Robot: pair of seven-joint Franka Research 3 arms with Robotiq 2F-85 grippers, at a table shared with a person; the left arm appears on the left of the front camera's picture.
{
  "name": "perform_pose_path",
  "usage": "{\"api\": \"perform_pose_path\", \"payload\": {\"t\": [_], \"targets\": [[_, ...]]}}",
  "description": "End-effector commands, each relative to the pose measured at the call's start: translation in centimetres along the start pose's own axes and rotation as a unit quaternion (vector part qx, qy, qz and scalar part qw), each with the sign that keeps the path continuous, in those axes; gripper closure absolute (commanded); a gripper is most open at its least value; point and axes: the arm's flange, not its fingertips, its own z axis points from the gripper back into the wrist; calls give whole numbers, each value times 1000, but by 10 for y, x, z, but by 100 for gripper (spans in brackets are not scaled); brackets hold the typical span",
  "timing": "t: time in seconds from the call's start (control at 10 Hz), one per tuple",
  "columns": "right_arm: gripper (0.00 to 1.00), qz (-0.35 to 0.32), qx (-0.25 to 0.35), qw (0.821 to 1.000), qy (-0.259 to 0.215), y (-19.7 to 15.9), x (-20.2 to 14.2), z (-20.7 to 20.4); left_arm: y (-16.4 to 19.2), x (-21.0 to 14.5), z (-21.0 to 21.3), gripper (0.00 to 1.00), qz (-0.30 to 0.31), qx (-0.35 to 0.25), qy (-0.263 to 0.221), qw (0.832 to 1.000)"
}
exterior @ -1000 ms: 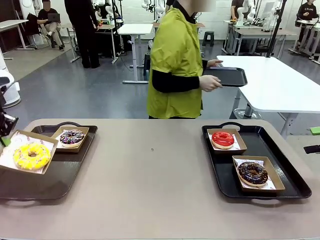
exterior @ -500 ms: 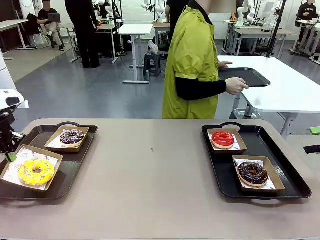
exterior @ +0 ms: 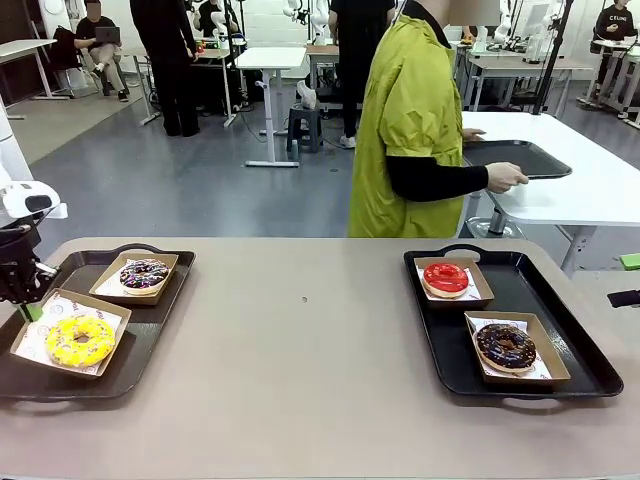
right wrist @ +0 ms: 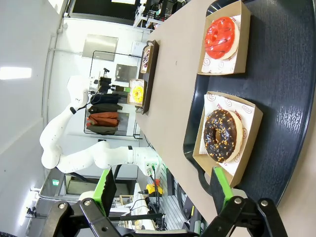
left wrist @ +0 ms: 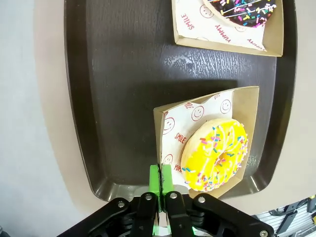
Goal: Individually package the donuts and arrange them on the tray.
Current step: Place the picked Paper togo box on the Handle tray.
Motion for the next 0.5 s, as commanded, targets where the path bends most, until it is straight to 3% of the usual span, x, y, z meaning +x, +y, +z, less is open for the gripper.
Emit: {"api": "perform_pose_path", "payload": {"t": [0.0,0.1,0.2,0.3,0.4], "targets": [[0,6,2,1000,10,1,-2,3,-3,5,4,41,-19,11,-12,1000],[0,6,2,1000,10,1,-2,3,-5,-1,4,0,-19,9,-14,1000],[0,6,2,1000,10,1,-2,3,-4,-1,6,39,-26,9,-15,1000],[0,6,2,1000,10,1,-2,3,-3,1,10,0,-31,12,-17,999],[0,6,2,1000,10,1,-2,3,-2,-4,12,0,-32,10,-22,999]]}}
